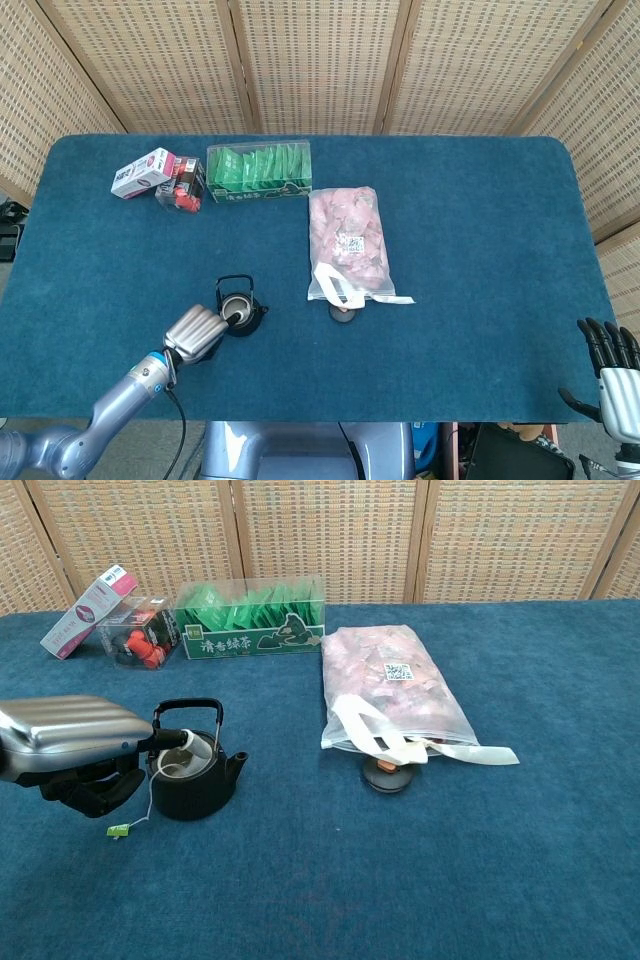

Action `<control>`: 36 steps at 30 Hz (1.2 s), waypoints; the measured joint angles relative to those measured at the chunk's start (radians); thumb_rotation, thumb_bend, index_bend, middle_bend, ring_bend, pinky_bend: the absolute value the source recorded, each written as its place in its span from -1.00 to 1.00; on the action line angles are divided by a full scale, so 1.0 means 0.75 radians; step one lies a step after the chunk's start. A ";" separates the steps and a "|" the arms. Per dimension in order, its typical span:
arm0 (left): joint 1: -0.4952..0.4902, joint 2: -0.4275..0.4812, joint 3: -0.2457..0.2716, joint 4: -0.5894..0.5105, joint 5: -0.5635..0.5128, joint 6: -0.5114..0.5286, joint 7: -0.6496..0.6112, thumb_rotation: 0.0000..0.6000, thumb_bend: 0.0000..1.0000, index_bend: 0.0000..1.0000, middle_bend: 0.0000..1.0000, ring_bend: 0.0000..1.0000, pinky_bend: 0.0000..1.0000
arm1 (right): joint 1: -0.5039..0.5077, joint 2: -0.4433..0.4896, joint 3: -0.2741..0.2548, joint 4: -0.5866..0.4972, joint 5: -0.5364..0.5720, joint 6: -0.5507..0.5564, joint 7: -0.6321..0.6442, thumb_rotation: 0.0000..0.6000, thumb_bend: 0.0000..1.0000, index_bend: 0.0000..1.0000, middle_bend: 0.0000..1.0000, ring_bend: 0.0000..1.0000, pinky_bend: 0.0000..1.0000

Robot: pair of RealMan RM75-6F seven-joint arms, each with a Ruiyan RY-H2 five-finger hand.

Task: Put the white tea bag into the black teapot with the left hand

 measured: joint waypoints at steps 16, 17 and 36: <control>0.195 0.150 0.080 -0.041 0.424 0.348 -0.319 1.00 0.58 -0.79 0.48 0.40 0.34 | 0.001 0.005 0.002 -0.001 -0.008 0.006 0.005 1.00 -0.80 -0.94 -0.68 -1.00 -1.00; 0.213 0.153 0.083 -0.032 0.448 0.383 -0.328 1.00 0.58 -0.79 0.41 0.32 0.30 | 0.002 0.005 0.002 0.000 -0.008 0.006 0.006 1.00 -0.80 -0.94 -0.68 -1.00 -1.00; 0.638 0.158 0.130 0.213 0.601 0.954 -0.524 1.00 0.30 -0.92 -1.00 -1.00 -1.00 | 0.035 0.007 -0.008 -0.008 -0.076 0.008 -0.014 1.00 -0.80 -0.94 -0.73 -1.00 -1.00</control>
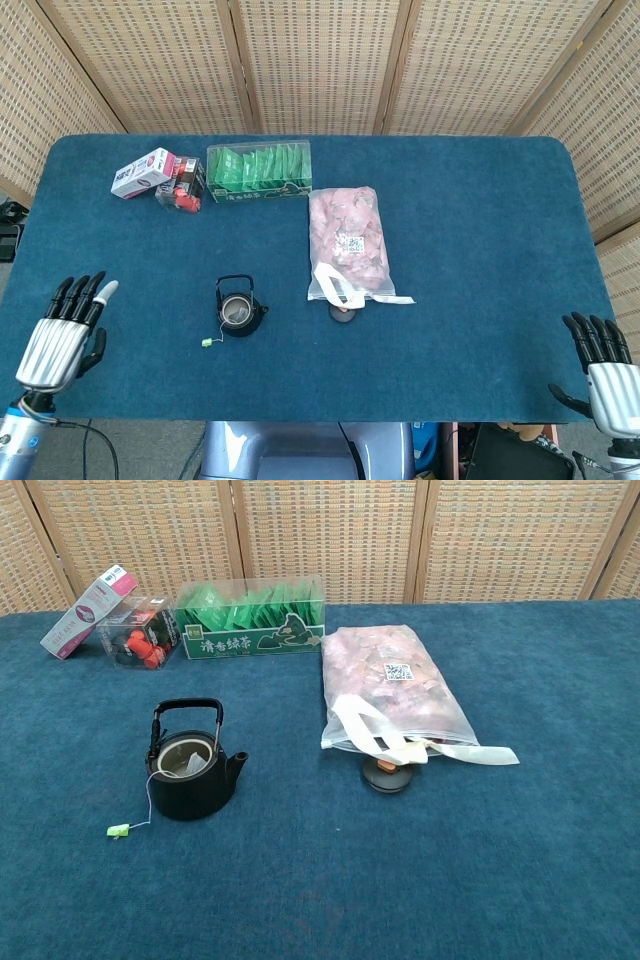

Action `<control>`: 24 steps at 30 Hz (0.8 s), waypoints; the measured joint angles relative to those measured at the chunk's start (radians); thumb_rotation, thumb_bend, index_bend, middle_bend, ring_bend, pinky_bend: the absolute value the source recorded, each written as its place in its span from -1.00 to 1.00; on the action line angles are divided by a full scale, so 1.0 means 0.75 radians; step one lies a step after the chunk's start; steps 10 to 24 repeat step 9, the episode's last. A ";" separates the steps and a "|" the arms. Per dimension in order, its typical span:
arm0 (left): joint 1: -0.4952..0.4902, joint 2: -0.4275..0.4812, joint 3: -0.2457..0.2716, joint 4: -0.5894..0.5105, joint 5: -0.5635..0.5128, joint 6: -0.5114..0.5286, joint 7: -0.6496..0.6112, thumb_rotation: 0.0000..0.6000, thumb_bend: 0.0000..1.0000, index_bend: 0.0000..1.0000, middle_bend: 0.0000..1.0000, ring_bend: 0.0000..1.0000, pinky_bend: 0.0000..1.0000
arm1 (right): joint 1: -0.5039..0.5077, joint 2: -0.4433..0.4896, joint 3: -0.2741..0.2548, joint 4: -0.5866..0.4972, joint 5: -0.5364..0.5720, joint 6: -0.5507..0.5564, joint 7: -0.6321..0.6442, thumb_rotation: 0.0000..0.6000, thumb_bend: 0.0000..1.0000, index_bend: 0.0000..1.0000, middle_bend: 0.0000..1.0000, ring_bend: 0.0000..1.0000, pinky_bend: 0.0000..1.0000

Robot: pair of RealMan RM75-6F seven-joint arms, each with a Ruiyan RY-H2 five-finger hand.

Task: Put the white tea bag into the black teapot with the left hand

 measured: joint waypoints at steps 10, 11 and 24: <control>0.084 -0.010 0.019 0.069 0.045 0.058 -0.085 1.00 0.30 -0.92 -1.00 -1.00 -1.00 | 0.017 0.000 -0.006 -0.012 -0.022 -0.007 -0.012 1.00 -0.80 -0.94 -0.72 -1.00 -1.00; 0.084 -0.010 0.019 0.069 0.045 0.058 -0.085 1.00 0.30 -0.92 -1.00 -1.00 -1.00 | 0.017 0.000 -0.006 -0.012 -0.022 -0.007 -0.012 1.00 -0.80 -0.94 -0.72 -1.00 -1.00; 0.084 -0.010 0.019 0.069 0.045 0.058 -0.085 1.00 0.30 -0.92 -1.00 -1.00 -1.00 | 0.017 0.000 -0.006 -0.012 -0.022 -0.007 -0.012 1.00 -0.80 -0.94 -0.72 -1.00 -1.00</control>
